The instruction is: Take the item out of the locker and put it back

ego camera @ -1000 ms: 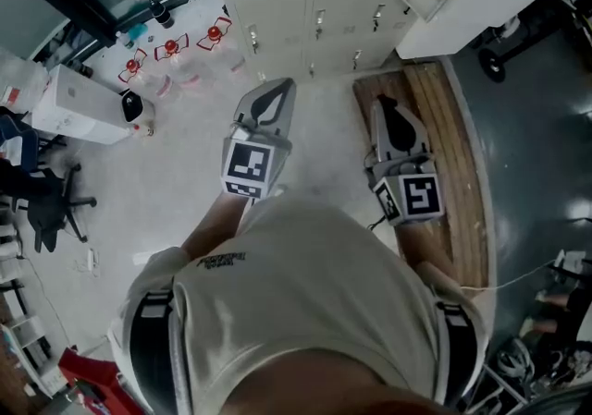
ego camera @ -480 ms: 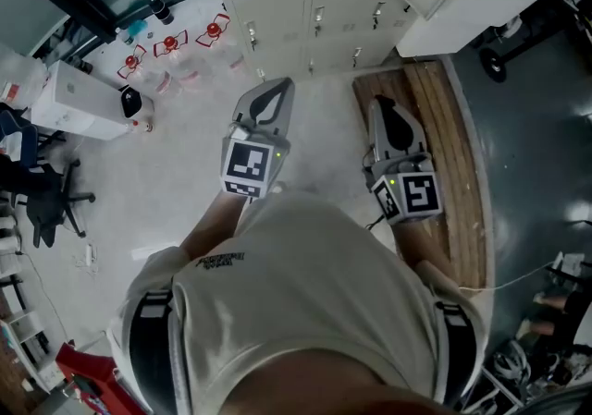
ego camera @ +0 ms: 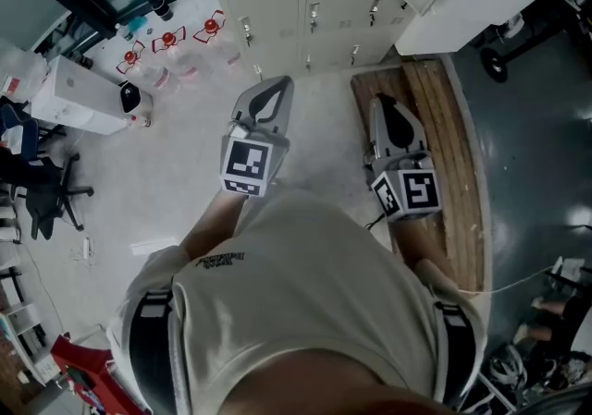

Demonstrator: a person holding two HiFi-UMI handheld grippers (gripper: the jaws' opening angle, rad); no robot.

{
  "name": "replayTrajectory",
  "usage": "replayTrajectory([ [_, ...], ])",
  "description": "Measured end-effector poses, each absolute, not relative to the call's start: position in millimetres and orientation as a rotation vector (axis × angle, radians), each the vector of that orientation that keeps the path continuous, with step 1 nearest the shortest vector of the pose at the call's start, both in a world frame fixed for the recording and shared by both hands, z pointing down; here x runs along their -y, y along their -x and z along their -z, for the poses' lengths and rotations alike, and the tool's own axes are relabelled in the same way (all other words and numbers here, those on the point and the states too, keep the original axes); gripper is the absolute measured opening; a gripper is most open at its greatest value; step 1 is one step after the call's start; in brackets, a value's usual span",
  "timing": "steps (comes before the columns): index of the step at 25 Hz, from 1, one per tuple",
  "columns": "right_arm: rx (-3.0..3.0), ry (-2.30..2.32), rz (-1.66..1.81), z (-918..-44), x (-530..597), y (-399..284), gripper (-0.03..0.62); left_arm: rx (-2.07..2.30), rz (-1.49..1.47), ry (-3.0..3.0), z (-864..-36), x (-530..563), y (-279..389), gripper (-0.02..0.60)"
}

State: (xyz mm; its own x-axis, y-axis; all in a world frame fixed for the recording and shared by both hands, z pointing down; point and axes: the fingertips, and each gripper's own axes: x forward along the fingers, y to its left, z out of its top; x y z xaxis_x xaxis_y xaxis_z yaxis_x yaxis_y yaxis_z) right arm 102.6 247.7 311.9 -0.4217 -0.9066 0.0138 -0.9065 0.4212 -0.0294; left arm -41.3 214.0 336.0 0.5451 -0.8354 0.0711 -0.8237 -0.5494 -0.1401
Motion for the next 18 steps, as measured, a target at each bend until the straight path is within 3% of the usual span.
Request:
replayTrajectory([
  [18, -2.629, 1.644, 0.056, -319.2, -218.6, -117.8, 0.003, -1.460, 0.180, 2.635, -336.0, -189.1, 27.1, 0.014],
])
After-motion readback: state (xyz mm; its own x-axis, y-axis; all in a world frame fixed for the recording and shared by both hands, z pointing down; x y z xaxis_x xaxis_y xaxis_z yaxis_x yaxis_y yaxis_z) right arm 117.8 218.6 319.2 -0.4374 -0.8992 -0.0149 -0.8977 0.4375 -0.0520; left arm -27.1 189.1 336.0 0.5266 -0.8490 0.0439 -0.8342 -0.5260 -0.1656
